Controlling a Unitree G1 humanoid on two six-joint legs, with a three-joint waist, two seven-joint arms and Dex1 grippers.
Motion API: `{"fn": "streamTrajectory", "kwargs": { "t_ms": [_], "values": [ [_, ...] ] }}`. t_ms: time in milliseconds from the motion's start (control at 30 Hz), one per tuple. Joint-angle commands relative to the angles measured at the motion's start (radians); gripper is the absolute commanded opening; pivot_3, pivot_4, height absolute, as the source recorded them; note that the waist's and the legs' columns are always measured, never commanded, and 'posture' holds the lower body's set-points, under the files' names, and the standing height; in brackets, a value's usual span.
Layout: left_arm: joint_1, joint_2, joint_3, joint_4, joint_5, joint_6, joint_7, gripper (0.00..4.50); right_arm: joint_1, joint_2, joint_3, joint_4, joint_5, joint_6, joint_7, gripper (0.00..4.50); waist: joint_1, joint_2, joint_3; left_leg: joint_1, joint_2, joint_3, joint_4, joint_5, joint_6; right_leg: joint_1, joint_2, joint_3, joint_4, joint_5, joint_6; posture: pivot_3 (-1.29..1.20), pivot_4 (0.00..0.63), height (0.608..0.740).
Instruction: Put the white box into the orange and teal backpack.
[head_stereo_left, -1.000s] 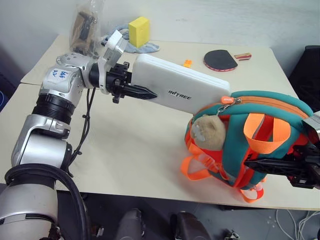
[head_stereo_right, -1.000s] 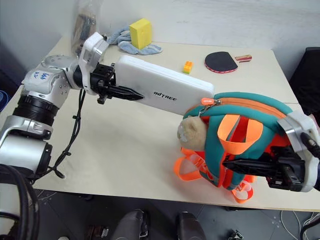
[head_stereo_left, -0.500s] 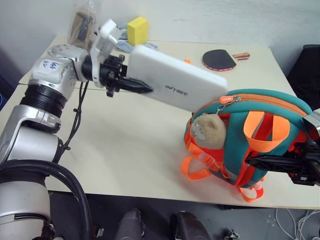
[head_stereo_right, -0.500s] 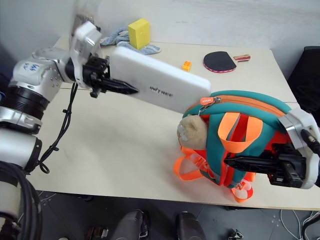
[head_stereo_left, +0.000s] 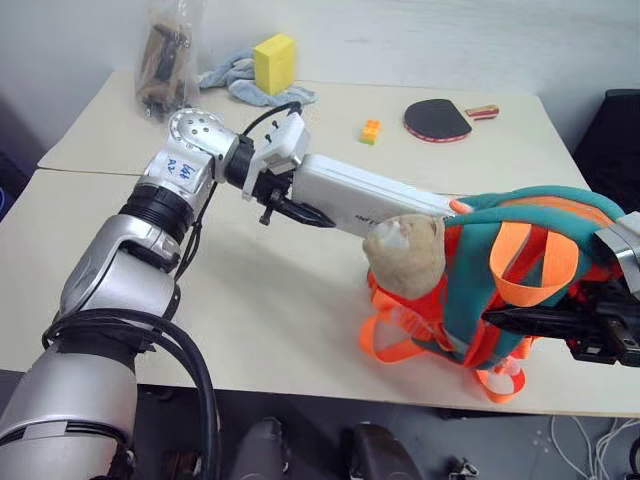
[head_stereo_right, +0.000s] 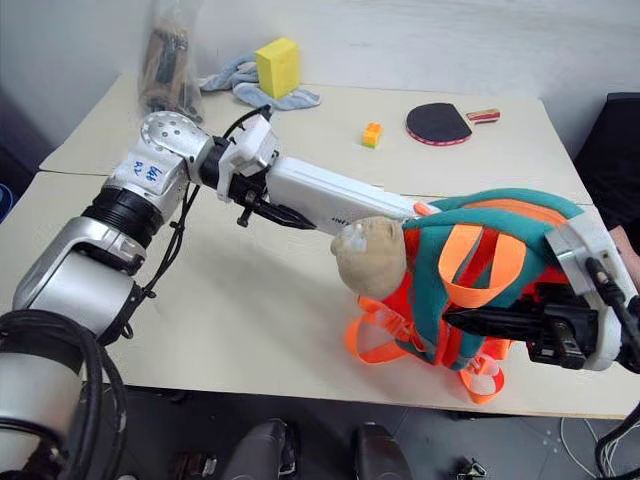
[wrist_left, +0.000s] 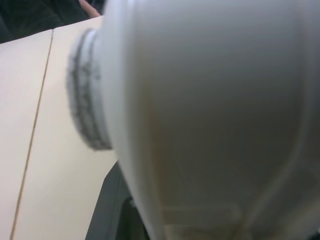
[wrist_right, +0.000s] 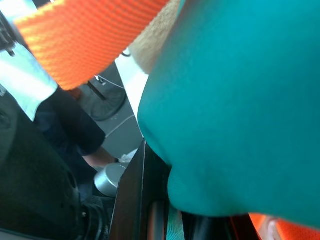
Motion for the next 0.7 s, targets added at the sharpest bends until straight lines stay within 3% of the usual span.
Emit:
{"fn": "streamTrajectory", "kwargs": {
  "t_ms": [33, 267, 467, 700],
  "values": [
    [-0.05, 0.015, 0.047, 0.016, -0.006, 0.014, -0.112, 1.42, 0.006, 0.007, -0.009, -0.011, -0.019, -0.019, 0.011, 0.0, -0.001, 0.0, 0.0, 0.0, 0.0, 0.0, 0.0, 0.0, 0.0, 0.0, 0.0, 0.0, 0.0, 0.0, 0.0, 0.0, 0.15, 0.74],
    [-0.083, 0.111, 0.053, -0.037, -0.109, 0.161, -0.112, 1.42, 0.003, 0.009, -0.002, -0.009, -0.037, -0.029, 0.015, 0.0, -0.013, 0.0, 0.0, -0.001, 0.0, 0.0, 0.0, 0.0, 0.0, -0.001, 0.0, 0.0, 0.001, 0.0, 0.0, 0.0, 0.15, 0.74],
    [-0.104, 0.147, 0.131, -0.081, -0.268, 0.384, -0.112, 1.42, -0.006, 0.014, 0.006, -0.009, -0.036, -0.035, 0.005, 0.0, -0.017, 0.0, 0.0, -0.001, 0.0, -0.001, 0.001, 0.0, 0.0, 0.0, -0.001, -0.001, 0.001, 0.0, 0.0, 0.0, 0.15, 0.74],
    [-0.048, 0.179, 0.061, -0.162, -0.293, 0.394, -0.112, 1.42, -0.012, 0.014, 0.0, -0.005, -0.026, -0.027, -0.011, 0.0, -0.019, 0.0, 0.0, -0.001, 0.0, -0.001, 0.001, 0.0, 0.0, 0.0, 0.0, -0.001, 0.001, 0.0, 0.0, 0.0, 0.15, 0.74]
  ]
}}
